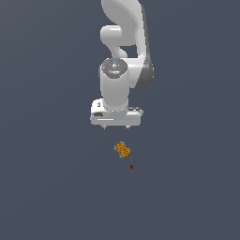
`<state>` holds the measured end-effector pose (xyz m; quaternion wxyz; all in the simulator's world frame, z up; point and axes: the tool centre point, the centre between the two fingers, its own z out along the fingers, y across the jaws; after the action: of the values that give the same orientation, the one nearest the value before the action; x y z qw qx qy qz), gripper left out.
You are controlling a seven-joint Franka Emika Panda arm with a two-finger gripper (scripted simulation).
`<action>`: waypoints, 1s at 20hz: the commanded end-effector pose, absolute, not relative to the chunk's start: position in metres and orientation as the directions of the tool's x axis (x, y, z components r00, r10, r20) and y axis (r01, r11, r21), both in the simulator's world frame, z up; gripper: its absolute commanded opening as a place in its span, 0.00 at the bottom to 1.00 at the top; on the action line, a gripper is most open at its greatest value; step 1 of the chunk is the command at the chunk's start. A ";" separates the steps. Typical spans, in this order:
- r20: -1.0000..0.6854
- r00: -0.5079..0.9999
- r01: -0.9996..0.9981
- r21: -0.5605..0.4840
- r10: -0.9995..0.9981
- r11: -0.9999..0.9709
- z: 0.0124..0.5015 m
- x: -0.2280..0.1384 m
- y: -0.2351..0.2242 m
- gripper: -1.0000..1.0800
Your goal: Pick up the object and move it to a goal position.
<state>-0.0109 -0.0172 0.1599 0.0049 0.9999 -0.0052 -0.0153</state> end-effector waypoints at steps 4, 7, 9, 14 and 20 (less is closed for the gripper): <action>-0.028 1.000 0.004 0.011 0.003 -1.000 0.160 -0.010 -0.014 0.96; -0.020 0.999 0.044 0.015 0.043 -0.999 0.161 -0.007 -0.005 0.96; -0.015 0.998 0.066 0.017 0.066 -0.998 0.162 -0.006 0.001 0.96; -0.014 0.997 0.074 0.017 0.073 -0.997 0.162 -0.006 0.003 0.96; -0.014 0.994 0.110 0.018 0.110 -0.994 0.157 -0.001 0.004 0.96</action>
<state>-0.0026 0.0038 0.1591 0.0092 0.9987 0.0490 -0.0062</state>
